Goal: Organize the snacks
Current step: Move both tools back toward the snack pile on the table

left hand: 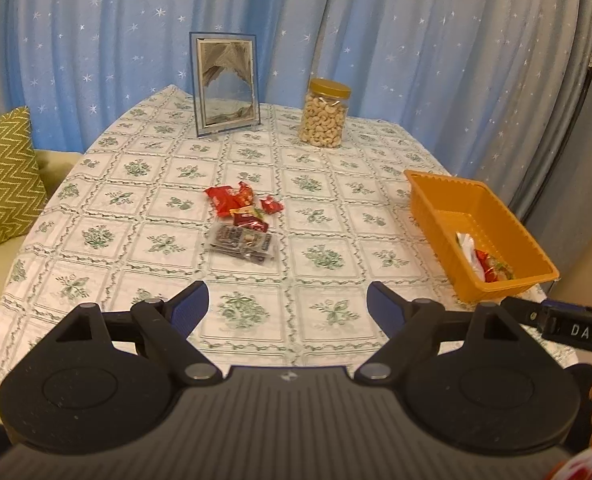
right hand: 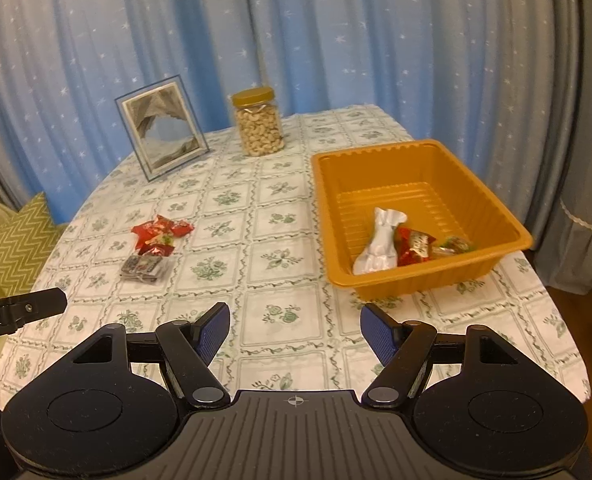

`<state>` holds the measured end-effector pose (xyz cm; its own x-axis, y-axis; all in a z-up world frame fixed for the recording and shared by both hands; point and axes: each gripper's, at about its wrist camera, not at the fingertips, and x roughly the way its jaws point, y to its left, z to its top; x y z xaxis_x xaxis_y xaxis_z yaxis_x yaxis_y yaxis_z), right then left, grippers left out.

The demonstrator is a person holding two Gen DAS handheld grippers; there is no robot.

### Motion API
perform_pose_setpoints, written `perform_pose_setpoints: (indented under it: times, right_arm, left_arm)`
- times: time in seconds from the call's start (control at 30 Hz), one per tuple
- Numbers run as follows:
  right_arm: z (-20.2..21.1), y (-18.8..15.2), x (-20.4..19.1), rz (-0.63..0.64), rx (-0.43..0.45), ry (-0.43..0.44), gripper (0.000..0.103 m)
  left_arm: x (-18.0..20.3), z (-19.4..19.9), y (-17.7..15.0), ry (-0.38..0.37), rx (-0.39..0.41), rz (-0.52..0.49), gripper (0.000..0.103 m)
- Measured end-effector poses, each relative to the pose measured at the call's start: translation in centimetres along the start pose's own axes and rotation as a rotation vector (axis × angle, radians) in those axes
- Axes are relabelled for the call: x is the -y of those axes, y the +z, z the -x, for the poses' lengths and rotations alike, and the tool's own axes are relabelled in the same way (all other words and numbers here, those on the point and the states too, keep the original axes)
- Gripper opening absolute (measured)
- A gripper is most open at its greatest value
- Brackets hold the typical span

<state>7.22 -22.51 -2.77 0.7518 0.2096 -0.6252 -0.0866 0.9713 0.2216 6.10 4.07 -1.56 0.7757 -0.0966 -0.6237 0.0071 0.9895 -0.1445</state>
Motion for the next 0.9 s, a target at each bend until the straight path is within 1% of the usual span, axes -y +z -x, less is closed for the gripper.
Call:
perform_pose_setpoints:
  times: [0.2, 0.37, 0.47, 0.57, 0.77, 0.9]
  right_arm:
    - [-2.1, 1.1, -2.2, 0.065, 0.007, 0.058, 0.072]
    - [-5.0, 2.6, -4.5, 0.169, 0.008, 0.119, 0.072]
    - [-7.2, 3.3, -6.1, 0.241, 0.001, 0.161, 0.072]
    - [-9.9, 3.8, -7.7, 0.317, -0.022, 0.209, 0.072]
    - [-15.9, 3.7, -10.9, 0.478, -0.098, 0.297, 0.072]
    - [-19.4, 3.9, -12.6, 0.537, -0.136, 0.346, 0.072]
  left_arm:
    - [-2.7, -1.0, 0.8, 0.014, 0.001, -0.008, 0.085]
    - [-4.9, -2.7, 2.2, 0.051, 0.0, -0.066, 0.085]
    - [-6.4, -4.1, 3.0, 0.048, -0.006, -0.095, 0.085]
    - [-7.8, -5.7, 3.4, 0.029, -0.022, -0.139, 0.085]
    - [-10.3, -10.0, 3.5, 0.02, -0.07, -0.252, 0.085]
    - [-11.6, -12.1, 3.5, 0.024, -0.094, -0.28, 0.085]
